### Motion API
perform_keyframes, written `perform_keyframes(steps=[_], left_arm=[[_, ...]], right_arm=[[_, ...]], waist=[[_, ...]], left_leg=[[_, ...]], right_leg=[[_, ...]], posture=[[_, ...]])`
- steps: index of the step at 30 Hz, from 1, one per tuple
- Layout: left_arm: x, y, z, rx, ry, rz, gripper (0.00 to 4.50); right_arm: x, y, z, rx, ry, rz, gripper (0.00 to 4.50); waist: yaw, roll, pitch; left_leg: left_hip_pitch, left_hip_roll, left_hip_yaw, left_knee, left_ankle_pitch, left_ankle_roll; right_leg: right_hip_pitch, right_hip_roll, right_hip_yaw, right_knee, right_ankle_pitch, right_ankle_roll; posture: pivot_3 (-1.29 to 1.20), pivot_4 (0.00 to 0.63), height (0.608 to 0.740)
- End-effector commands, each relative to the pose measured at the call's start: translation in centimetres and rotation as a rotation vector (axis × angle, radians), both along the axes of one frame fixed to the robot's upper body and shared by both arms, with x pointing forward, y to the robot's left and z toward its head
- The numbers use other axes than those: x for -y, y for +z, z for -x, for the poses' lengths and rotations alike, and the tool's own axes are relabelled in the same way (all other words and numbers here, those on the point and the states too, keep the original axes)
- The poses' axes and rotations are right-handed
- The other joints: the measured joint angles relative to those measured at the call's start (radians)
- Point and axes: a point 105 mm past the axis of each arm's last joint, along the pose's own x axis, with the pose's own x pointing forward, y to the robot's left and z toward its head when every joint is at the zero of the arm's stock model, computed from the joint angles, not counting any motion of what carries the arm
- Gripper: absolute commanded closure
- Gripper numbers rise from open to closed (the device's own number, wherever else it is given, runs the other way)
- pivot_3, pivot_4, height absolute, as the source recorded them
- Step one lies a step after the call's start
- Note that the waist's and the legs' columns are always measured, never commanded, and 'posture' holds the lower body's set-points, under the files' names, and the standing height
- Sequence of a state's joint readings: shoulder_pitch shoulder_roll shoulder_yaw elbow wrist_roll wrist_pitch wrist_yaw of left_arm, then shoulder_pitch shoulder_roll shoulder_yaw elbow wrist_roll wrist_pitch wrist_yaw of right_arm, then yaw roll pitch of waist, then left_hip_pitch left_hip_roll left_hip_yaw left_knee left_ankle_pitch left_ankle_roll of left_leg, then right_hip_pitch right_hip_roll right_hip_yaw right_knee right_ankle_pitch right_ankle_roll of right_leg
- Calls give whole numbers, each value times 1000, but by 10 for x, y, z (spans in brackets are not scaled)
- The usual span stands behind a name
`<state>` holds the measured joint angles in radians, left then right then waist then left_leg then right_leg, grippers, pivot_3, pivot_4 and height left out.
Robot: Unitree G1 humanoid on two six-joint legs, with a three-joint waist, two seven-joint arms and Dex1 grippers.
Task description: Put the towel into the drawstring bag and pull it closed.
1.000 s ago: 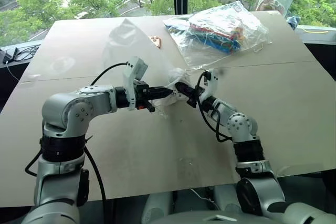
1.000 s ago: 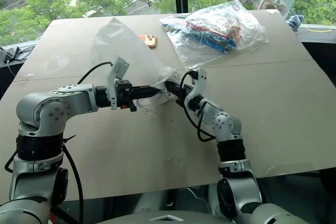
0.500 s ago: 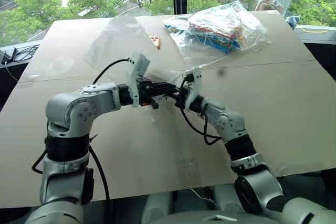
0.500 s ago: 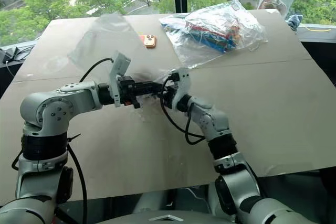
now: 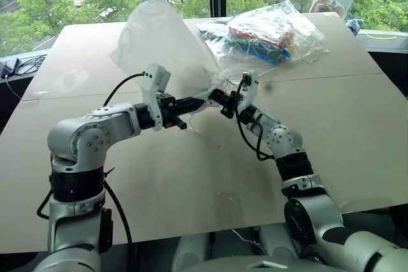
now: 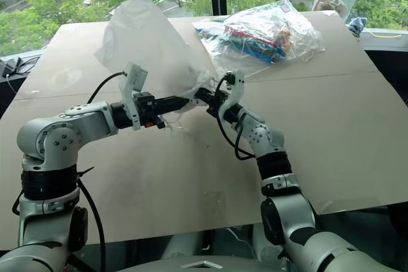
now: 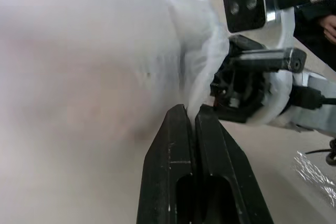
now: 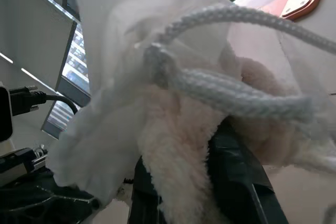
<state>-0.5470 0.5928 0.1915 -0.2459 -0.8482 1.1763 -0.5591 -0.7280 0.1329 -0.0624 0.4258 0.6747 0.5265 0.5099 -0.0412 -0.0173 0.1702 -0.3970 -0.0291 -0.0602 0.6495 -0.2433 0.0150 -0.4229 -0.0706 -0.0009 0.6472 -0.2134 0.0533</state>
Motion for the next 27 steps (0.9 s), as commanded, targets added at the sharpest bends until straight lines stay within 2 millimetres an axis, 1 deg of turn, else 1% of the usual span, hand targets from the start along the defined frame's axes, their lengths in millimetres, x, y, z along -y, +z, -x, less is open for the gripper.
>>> perform_keyframes(steps=[1,2,4,5,7,9,10,12,13,14,16,18,19,21,23,24,26,27], left_arm=[[37,26,19,-12,-167,167,4500],[44,31,24,-21,-203,214,4500],[49,41,27,-31,-227,282,4500],[43,44,24,-37,-207,304,4500],[27,43,17,-58,-134,315,4500],[11,38,13,-75,-78,292,4500],[7,36,13,-82,-67,286,4500],[10,35,15,-85,-78,285,4500],[16,36,17,-86,-98,292,4500],[24,37,19,-84,-127,302,4500],[41,39,26,-76,-184,319,4500],[49,38,29,-82,-206,330,4500],[49,37,29,-85,-205,331,4500],[44,33,28,-93,-183,309,4500],[34,28,25,-98,-152,275,4500],[28,25,23,-98,-133,249,4500],[17,18,18,-88,-90,189,4500],[11,14,14,-81,-67,153,4500]], right_arm=[[-30,33,13,42,93,-127,4490],[-33,35,16,39,112,-141,4490],[-37,41,24,31,174,-199,4490],[-35,44,27,27,194,-232,4490],[-27,47,32,14,217,-278,4490],[-18,41,31,-8,201,-269,4490],[-15,38,29,-18,186,-256,4490],[-13,34,27,-29,172,-238,4490],[-14,31,26,-29,165,-211,4490],[-20,27,26,-13,160,-153,4490],[-39,15,33,74,178,15,4490],[-51,8,41,137,211,93,4490],[-54,7,43,148,217,102,4490],[-53,3,42,180,203,136,4490],[-46,-2,38,208,172,185,4490],[-40,-6,34,230,143,224,4490],[-25,-9,31,267,109,272,3634],[-18,-12,31,298,91,319,3405]], waist=[[5,0,0],[8,-1,0],[4,-1,0],[-2,-1,0],[-5,-1,0],[-9,-1,0],[-9,-1,0],[-5,-1,0],[0,-1,0],[3,-1,0],[5,-1,0],[2,-1,0],[1,-1,0],[0,-1,0],[-3,-1,0],[-3,-1,0],[-2,-1,0],[-1,-1,0]], left_leg=[[0,0,0,0,0,0],[-1,0,-1,1,0,0],[-2,0,-2,2,0,0],[-2,0,-2,2,0,0],[-1,0,-1,1,0,0],[1,1,-1,0,0,0],[1,0,-1,0,0,0],[1,0,0,0,0,1],[1,0,0,0,0,1],[0,-1,0,1,0,1],[-1,-1,0,2,0,0],[-1,-2,1,3,0,0],[-1,-2,1,3,1,-2],[-1,-1,1,2,1,-2],[0,-1,1,2,1,-3],[0,-1,1,2,2,-3],[0,-1,1,2,2,-3],[0,-1,1,2,2,-3]], right_leg=[[0,0,0,0,0,0],[0,-1,0,0,0,0],[0,-1,-1,-1,0,0],[0,-1,-1,0,0,0],[0,0,0,1,0,0],[-2,1,1,3,0,0],[-3,1,1,5,0,0],[-4,1,3,8,0,-1],[-4,1,3,8,0,0],[-4,0,3,8,0,0],[-4,-1,3,8,0,0],[-4,-1,4,8,0,0],[-4,-1,4,8,0,0],[-5,0,4,10,0,0],[-6,1,4,10,0,0],[-6,1,5,11,0,0],[-6,1,4,11,0,0],[-6,1,5,10,0,0]], posture=[[0,150,740],[0,150,740],[0,150,740],[0,150,740],[0,150,740],[0,150,740],[0,150,740],[0,150,740],[0,150,740],[0,150,740],[0,150,740],[0,150,740],[0,150,740],[0,150,740],[0,150,740],[0,150,740],[0,150,740],[0,150,740]])
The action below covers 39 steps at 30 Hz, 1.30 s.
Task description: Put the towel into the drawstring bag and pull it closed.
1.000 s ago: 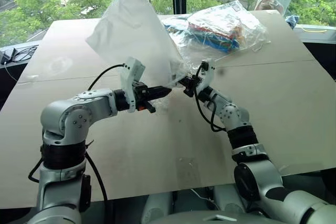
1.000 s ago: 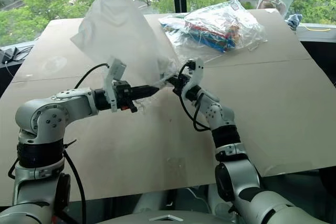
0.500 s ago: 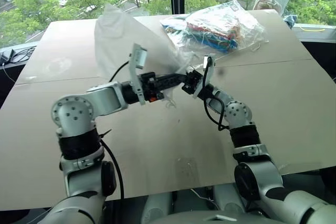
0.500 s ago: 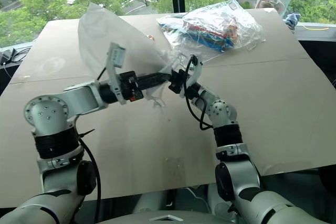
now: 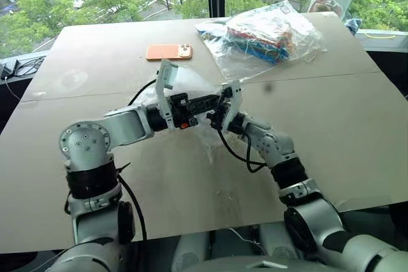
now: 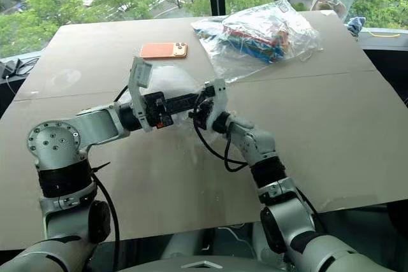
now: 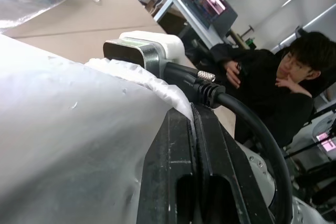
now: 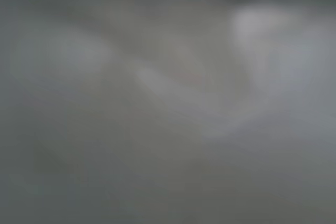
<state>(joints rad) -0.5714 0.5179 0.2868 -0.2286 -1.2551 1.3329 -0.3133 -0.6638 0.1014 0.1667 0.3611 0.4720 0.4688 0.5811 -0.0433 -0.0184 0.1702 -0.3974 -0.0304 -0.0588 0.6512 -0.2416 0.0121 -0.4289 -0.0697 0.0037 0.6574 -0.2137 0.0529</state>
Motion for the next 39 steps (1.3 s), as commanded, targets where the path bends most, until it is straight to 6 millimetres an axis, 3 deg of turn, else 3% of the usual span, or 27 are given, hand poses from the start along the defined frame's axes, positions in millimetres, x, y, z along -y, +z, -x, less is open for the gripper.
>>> perform_keyframes(steps=[1,2,3,6,9,11,12,13,16,23,24,26,33,39], left_arm=[[-16,-3,-9,67,56,-90,4500],[-21,-5,-13,128,77,-131,4500],[-24,-7,-15,170,76,-163,4500],[-30,-14,-18,204,52,-220,4500],[-34,-10,-21,292,7,-251,4500],[-37,-5,-21,346,-21,-267,4500],[-38,-3,-21,370,-33,-284,4500],[-40,-3,-21,384,-46,-299,4500],[-48,-1,-23,403,-68,-349,4500],[-40,1,-26,446,-93,-371,4500],[-39,1,-25,449,-95,-371,4500],[-37,1,-25,450,-93,-364,4500],[-29,1,-24,470,-70,-331,4500],[-27,0,-20,471,-61,-319,4500]], right_arm=[[15,10,4,168,-25,81,2801],[24,7,9,237,-27,157,2594],[30,6,13,286,-29,209,2064],[46,10,28,337,6,263,2064],[67,23,43,428,-13,329,1228],[74,32,53,425,-9,323,311],[77,35,56,424,-5,325,311],[80,35,55,431,-26,347,311],[98,40,19,434,-265,431,311],[85,40,-14,374,-423,444,311],[85,39,-18,364,-449,453,687],[87,37,-24,382,-480,498,1028],[90,36,-25,402,-511,560,4471],[99,43,-29,453,-594,595,4471]], waist=[[3,0,0],[6,0,0],[8,0,0],[9,0,0],[5,0,0],[2,0,0],[1,0,0],[1,0,0],[2,0,1],[5,-1,1],[3,-1,1],[3,-2,2],[3,-2,2],[2,-2,2]], left_leg=[[0,0,0,0,0,0],[0,0,0,0,0,0],[0,0,0,0,0,0],[-1,-1,0,0,0,0],[-1,0,0,-1,0,0],[-1,1,0,-1,-1,2],[-1,1,0,-1,-2,3],[-1,1,0,-1,-2,4],[0,1,0,-1,-3,4],[-1,1,0,0,-2,5],[-1,1,0,0,-2,4],[-1,1,1,0,-2,4],[-2,1,0,-1,-2,5],[-2,1,0,0,-2,5]], right_leg=[[0,0,0,0,0,0],[0,0,0,0,0,0],[0,-1,0,-1,0,0],[0,-1,0,-2,0,0],[0,-1,0,-2,0,0],[0,0,0,-2,0,0],[0,0,0,-2,0,0],[0,0,0,-2,0,0],[0,0,0,-2,0,0],[0,0,-1,-2,0,0],[0,0,0,-1,0,0],[-1,0,0,-1,0,0],[-1,0,0,-2,0,0],[-1,0,0,-1,0,0]], posture=[[0,150,740],[0,150,740],[0,150,740],[0,150,740],[0,150,740],[0,150,740],[0,150,740],[0,150,740],[0,150,740],[0,150,740],[0,150,740],[0,150,740],[0,150,740],[0,150,740]])
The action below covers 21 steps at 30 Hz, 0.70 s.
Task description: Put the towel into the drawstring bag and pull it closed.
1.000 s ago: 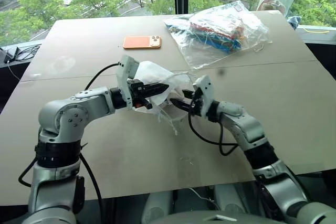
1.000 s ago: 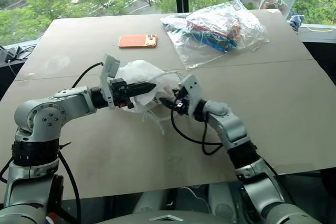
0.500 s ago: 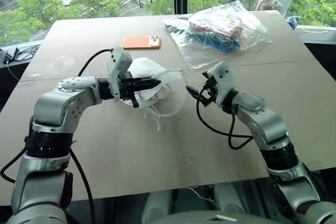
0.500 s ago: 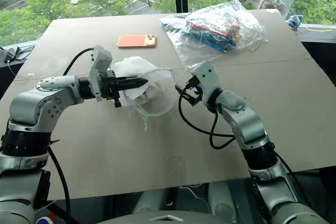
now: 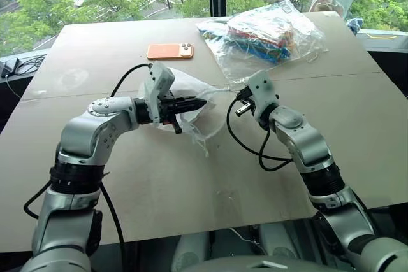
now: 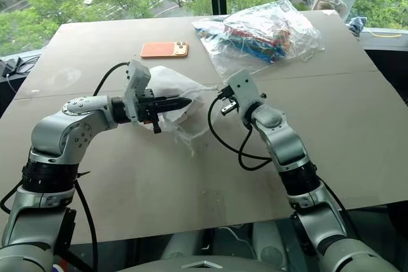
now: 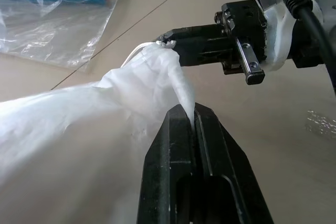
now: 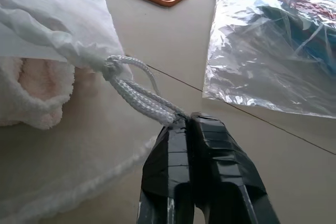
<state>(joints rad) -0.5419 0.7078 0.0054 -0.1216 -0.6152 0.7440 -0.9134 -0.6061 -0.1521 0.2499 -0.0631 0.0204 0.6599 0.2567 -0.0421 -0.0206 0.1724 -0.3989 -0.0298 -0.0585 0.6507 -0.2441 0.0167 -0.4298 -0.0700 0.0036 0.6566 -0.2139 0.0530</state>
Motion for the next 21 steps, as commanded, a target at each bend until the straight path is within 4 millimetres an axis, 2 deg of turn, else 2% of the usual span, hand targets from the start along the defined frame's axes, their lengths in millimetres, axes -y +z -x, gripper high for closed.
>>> perform_keyframes(steps=[1,5,8,10,11,12,15,17,21], left_arm=[[-5,16,4,66,6,9,4500],[-11,17,-1,69,29,3,4500],[-13,19,-7,76,38,4,4500],[-12,19,-7,73,31,11,4500],[-12,19,-8,72,26,11,4500],[-12,19,-8,72,22,10,4500],[-12,19,-8,71,14,8,4500],[-12,20,-7,70,9,7,4500],[-14,20,-5,67,3,0,4500]], right_arm=[[8,25,-2,115,-59,-7,4471],[12,37,3,136,-45,-39,4471],[-7,43,28,88,149,-123,4471],[-15,38,43,52,270,-120,4471],[-13,32,44,28,273,-115,4471],[-12,26,46,11,286,-96,3880],[-1,15,42,11,227,-21,2846],[4,10,44,-8,229,3,1932],[15,2,37,-24,182,21,1932]], waist=[[1,0,0],[1,0,0],[2,0,0],[2,0,0],[2,0,0],[2,0,0],[2,0,0],[2,0,0],[1,0,0]], left_leg=[[0,0,0,0,0,0],[0,0,0,0,0,0],[0,0,0,0,0,0],[0,0,0,0,0,0],[0,0,0,0,0,0],[0,0,0,0,0,0],[0,0,0,0,0,0],[0,0,0,0,0,0],[0,0,0,0,0,0]], right_leg=[[0,0,0,0,0,0],[0,0,0,0,0,0],[0,0,0,0,0,0],[0,0,-1,0,0,0],[0,0,-1,0,0,0],[0,0,-1,0,0,0],[0,0,-1,0,0,0],[0,0,-1,0,0,0],[0,0,-1,0,0,0]], posture=[[0,150,740],[0,150,740],[0,150,740],[0,150,740],[0,150,740],[0,150,740],[0,150,740],[0,150,740],[0,150,740]])
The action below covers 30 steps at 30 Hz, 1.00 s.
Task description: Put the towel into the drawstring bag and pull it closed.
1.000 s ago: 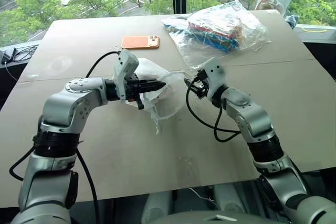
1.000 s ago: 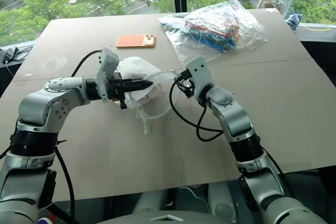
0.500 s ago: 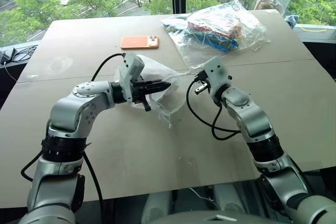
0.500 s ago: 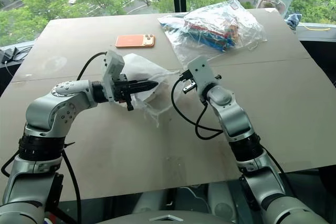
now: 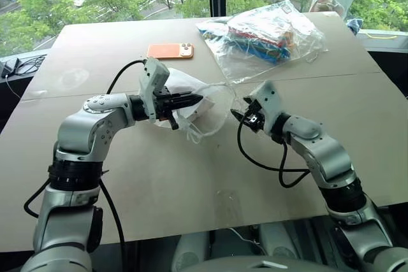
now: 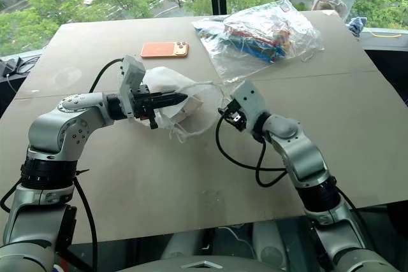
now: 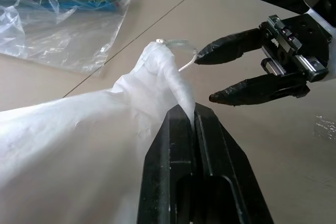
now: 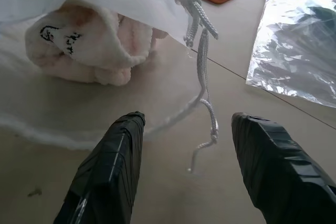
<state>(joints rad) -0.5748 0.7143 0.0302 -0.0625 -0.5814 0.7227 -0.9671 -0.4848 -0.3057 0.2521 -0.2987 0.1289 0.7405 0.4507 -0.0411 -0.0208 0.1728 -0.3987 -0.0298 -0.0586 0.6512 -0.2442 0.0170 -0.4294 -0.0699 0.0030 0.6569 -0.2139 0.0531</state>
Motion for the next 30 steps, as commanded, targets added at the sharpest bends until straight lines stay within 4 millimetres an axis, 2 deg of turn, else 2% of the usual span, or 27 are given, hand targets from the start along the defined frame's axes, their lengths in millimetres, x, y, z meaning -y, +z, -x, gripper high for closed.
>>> perform_keyframes(steps=[1,8,12,18,19,20,21,22,24,27,30], left_arm=[[-4,13,2,46,-5,-3,4500],[-4,13,4,46,-10,-8,4500],[-3,14,6,50,-11,-14,4500],[-3,14,6,53,-8,-17,4500],[-3,14,6,53,-8,-17,4500],[-3,14,6,54,-8,-17,4500],[-3,14,6,54,-8,-17,4500],[-3,15,6,56,-8,-17,4500],[-3,15,6,57,-8,-17,4500],[-2,16,5,60,-7,-16,4500],[-4,20,-1,70,4,-13,4500]], right_arm=[[5,6,-6,28,-33,-15,1932],[2,-8,-31,30,-105,-14,1932],[-4,-4,-47,70,-155,-46,1932],[-15,-3,-53,95,-130,-52,1932],[-17,-4,-53,96,-119,-52,2445],[-19,-5,-53,98,-116,-52,2647],[-21,-5,-53,104,-104,-52,3039],[-22,-5,-52,113,-97,-61,3606],[-22,-4,-53,122,-100,-74,4424],[-13,-4,-55,137,-137,-77,4424],[16,5,-58,174,-255,-93,4424]], waist=[[0,0,0],[0,0,0],[-1,0,0],[0,0,0],[0,0,0],[0,0,0],[0,0,0],[-1,0,0],[-3,0,0],[-1,0,0],[2,0,0]], left_leg=[[0,0,0,0,0,0],[0,0,0,0,0,0],[0,0,0,0,0,0],[0,0,1,0,0,-1],[0,0,1,0,0,-1],[0,0,0,0,0,-1],[0,0,0,0,0,-1],[0,0,0,0,0,-1],[0,0,0,0,0,-1],[0,0,0,0,0,-1],[0,0,0,0,0,-1]], right_leg=[[0,0,0,0,0,0],[0,0,0,0,0,0],[0,0,1,0,0,0],[0,0,1,0,0,0],[0,0,1,0,0,0],[0,0,1,0,0,0],[0,0,1,0,0,0],[0,0,1,0,0,0],[0,0,1,0,0,0],[0,0,1,0,0,0],[0,0,1,0,0,0]], posture=[[0,150,740],[0,150,740],[0,150,740],[0,150,740],[0,150,740],[0,150,740],[0,150,740],[0,150,740],[0,150,740],[0,150,740],[0,150,740]])
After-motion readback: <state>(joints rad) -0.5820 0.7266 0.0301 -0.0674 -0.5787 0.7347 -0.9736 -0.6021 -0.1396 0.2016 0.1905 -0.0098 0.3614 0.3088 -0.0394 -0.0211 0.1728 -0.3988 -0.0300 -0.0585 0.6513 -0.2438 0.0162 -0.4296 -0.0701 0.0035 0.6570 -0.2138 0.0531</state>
